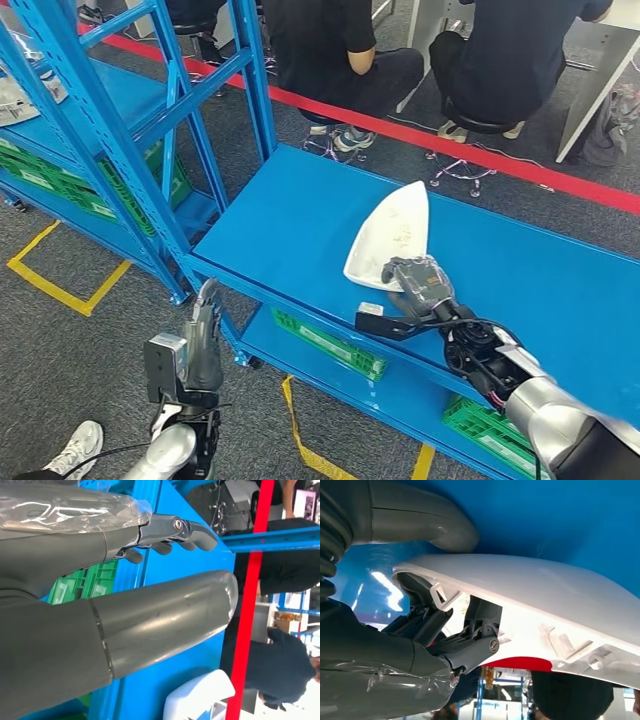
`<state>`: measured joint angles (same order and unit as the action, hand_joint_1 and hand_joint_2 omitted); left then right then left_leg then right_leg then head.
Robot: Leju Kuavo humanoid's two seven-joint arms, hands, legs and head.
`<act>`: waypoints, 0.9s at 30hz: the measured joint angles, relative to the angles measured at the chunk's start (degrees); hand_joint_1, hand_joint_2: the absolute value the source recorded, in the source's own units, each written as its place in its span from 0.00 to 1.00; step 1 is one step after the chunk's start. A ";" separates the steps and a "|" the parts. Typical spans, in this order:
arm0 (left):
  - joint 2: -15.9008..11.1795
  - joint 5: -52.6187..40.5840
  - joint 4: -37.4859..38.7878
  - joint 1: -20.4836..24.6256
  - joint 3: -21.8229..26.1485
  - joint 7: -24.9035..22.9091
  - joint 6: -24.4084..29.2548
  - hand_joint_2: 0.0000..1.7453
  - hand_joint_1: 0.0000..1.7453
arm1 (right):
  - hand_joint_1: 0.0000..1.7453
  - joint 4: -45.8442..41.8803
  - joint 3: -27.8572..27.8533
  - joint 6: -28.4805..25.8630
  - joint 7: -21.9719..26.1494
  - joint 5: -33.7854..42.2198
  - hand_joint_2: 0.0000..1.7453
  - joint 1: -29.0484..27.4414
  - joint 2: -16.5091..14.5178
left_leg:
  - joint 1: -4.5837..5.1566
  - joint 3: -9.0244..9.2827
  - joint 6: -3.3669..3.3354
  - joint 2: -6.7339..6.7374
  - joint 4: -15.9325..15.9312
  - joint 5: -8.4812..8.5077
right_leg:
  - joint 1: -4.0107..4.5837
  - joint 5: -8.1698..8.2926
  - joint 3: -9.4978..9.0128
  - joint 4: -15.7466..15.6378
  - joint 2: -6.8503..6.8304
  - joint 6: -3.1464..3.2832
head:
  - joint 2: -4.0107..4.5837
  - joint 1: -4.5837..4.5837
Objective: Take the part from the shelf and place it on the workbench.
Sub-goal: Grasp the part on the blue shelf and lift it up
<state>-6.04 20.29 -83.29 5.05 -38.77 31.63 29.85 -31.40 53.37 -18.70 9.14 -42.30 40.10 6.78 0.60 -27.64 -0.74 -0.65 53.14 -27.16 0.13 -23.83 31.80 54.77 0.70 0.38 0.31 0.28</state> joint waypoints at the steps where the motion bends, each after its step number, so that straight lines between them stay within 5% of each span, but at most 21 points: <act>1: -0.01 0.05 0.02 -0.05 0.00 0.17 0.28 0.00 0.00 | 1.00 -0.32 -0.28 -0.32 0.59 1.11 1.00 -0.21 0.00 | 0.00 -0.01 0.00 0.00 0.00 0.00 | 0.00 0.00 0.00 0.00 0.00 0.00 | -0.01 0.01; 11: -0.29 0.89 0.03 -0.92 0.00 1.07 1.93 0.00 0.00 | 1.00 -13.24 -3.31 -1.53 0.32 11.43 1.00 -4.88 0.92 | -0.01 -0.04 0.00 0.01 0.00 0.00 | 0.01 0.00 0.05 0.01 0.02 0.00 | -0.01 0.01; 24: -0.56 0.10 0.01 -0.36 0.00 0.44 1.99 0.00 0.00 | 1.00 -47.95 -11.08 -6.69 -3.48 16.50 1.00 -17.16 3.41 | -0.02 -0.19 0.00 0.01 -0.01 0.00 | 0.01 -0.01 0.21 0.01 0.03 0.01 | 0.00 -0.02; 27: -0.43 -0.02 0.03 0.29 0.00 0.25 0.97 0.75 0.00 | 1.00 -53.98 -12.63 -6.96 -2.72 16.84 1.00 -19.40 3.77 | -0.01 -0.22 0.01 0.02 -0.01 0.00 | 0.01 0.00 0.23 0.01 0.05 0.01 | -0.01 0.01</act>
<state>-6.46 20.28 -83.26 5.34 -38.77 31.88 30.81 -85.38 40.74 -25.67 6.42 -25.46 20.69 10.55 0.59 -27.86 -0.74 -0.63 53.13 -27.17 0.13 -23.84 32.03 54.78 0.75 0.39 0.31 0.30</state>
